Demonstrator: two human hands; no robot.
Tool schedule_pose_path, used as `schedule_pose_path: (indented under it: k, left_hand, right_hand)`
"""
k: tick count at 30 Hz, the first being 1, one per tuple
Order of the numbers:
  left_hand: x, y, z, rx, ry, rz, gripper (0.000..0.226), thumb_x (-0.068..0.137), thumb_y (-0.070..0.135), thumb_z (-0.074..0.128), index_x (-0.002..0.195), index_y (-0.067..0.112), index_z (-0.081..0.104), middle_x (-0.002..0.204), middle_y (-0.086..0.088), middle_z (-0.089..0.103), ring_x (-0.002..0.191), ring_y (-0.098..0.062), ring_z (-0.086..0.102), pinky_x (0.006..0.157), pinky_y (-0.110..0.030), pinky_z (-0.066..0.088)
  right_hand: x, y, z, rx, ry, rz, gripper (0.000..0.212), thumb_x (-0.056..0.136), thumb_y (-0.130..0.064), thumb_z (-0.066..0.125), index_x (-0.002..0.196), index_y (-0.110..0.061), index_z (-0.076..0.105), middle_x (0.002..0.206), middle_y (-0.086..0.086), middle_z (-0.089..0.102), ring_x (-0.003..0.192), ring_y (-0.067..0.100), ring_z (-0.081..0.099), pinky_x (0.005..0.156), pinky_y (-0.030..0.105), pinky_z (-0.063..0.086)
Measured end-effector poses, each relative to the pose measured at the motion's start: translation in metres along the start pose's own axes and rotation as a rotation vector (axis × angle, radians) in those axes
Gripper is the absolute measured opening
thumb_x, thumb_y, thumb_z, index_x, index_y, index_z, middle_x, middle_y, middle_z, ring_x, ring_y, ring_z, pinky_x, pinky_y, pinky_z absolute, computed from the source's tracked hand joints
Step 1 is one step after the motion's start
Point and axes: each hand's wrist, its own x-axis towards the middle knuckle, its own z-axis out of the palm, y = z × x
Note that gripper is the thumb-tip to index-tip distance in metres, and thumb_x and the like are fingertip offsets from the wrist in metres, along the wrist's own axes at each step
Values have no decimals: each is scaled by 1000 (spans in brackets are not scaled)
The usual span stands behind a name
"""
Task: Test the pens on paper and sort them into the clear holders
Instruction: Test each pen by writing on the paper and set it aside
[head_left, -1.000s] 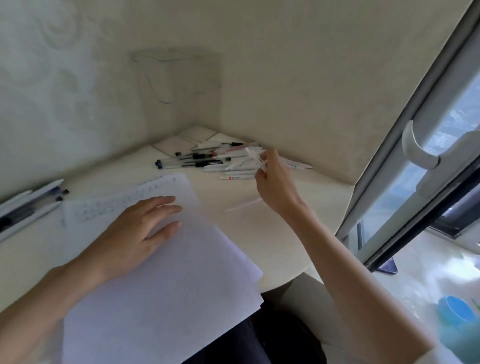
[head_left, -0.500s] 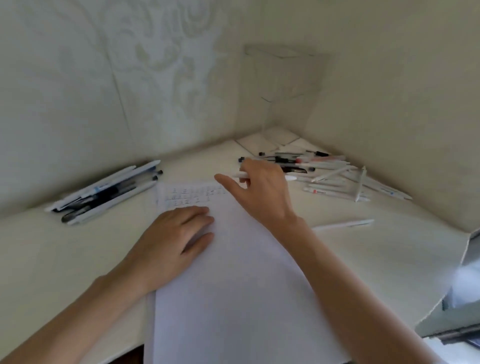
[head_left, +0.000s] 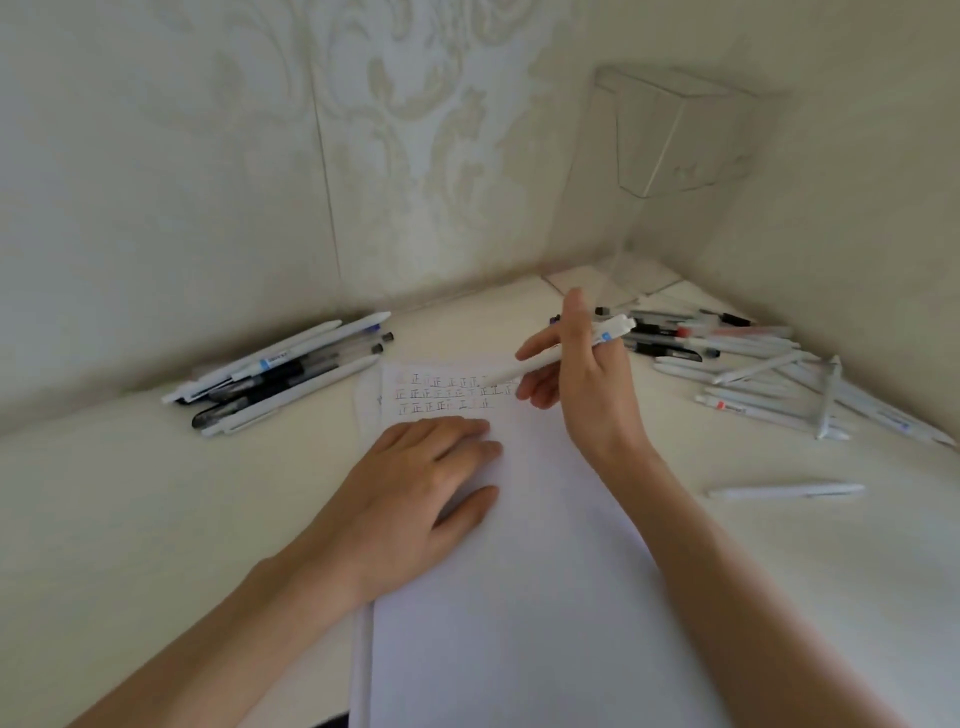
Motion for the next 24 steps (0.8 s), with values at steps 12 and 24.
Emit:
schedule_pose_path:
  k: [12,24]
  left_hand:
    - [0,2,0,56,-50,15,54,93,50,22,135,26,46,143,7,42,133,-19,36,104,-25,17]
    - [2,2,-1,19,-64,6,57,91,51,20,137,28,43,145,9,38,135,-18,30,106,-30,20]
  right_hand:
    - [6,19,0,-107,-123,10,21,86,-20,65,73,-7,55,60,8,65,56,9,55,57,20,43]
    - [7,27,5,-263,-133,-62,32,85,-15,62,61,-7,43,43,5,52,42,7,41,52,20,39]
